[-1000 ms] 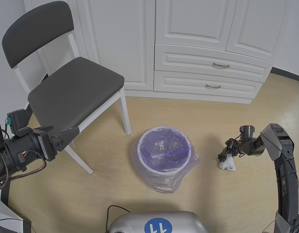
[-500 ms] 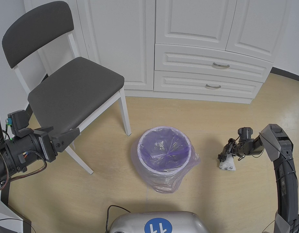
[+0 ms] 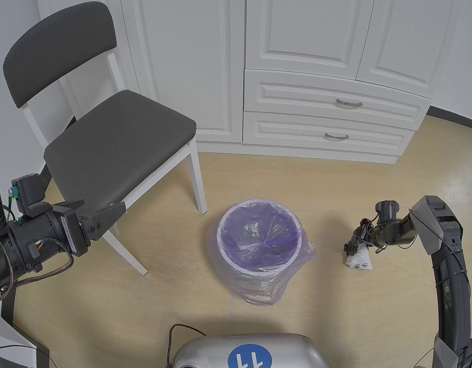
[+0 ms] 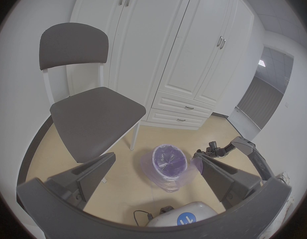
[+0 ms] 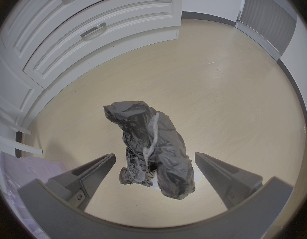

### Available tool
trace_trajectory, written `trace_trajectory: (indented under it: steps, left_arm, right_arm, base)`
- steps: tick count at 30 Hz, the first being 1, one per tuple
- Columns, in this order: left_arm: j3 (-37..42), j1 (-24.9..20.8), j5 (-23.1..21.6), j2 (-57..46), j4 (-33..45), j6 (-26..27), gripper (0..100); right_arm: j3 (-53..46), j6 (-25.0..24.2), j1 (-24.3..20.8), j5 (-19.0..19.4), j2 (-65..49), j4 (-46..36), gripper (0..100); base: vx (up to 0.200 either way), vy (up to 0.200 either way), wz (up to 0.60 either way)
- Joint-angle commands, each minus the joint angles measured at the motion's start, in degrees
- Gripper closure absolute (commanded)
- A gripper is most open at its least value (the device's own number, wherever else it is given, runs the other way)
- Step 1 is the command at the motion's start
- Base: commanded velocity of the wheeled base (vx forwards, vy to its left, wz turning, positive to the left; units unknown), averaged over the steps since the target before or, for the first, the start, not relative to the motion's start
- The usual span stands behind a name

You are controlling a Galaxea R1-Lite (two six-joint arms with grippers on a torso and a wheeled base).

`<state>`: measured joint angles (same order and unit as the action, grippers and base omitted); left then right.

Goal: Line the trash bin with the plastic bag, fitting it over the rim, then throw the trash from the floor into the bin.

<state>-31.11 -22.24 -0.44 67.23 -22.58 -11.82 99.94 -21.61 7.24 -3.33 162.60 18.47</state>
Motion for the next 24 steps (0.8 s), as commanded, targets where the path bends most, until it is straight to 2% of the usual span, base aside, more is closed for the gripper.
trace_trajectory:
  steps: [1,9,10,24]
  left_arm:
    - [0.0,-0.1,0.0,-0.2,0.0,0.0,0]
    - [0.1,-0.2,0.0,-0.3,-0.1,0.0,0]
    - [0.0,-0.2,0.0,-0.3,-0.1,0.0,0]
    - [1.1,-0.7,0.0,-0.8,-0.5,0.0,0]
  right_arm:
    - [0.0,0.0,0.0,0.0,0.0,0.1,0]
    - [0.0,-0.1,0.0,0.0,0.0,0.0,0]
    - [0.0,-0.1,0.0,0.0,0.0,0.0,100]
    - [-2.0,0.4,-0.2,-0.1,-1.4,0.3,100]
  base:
    - [0.000,0.000,0.00]
    - [0.000,0.000,0.00]
    - [0.000,0.000,0.00]
    - [0.000,0.000,0.00]
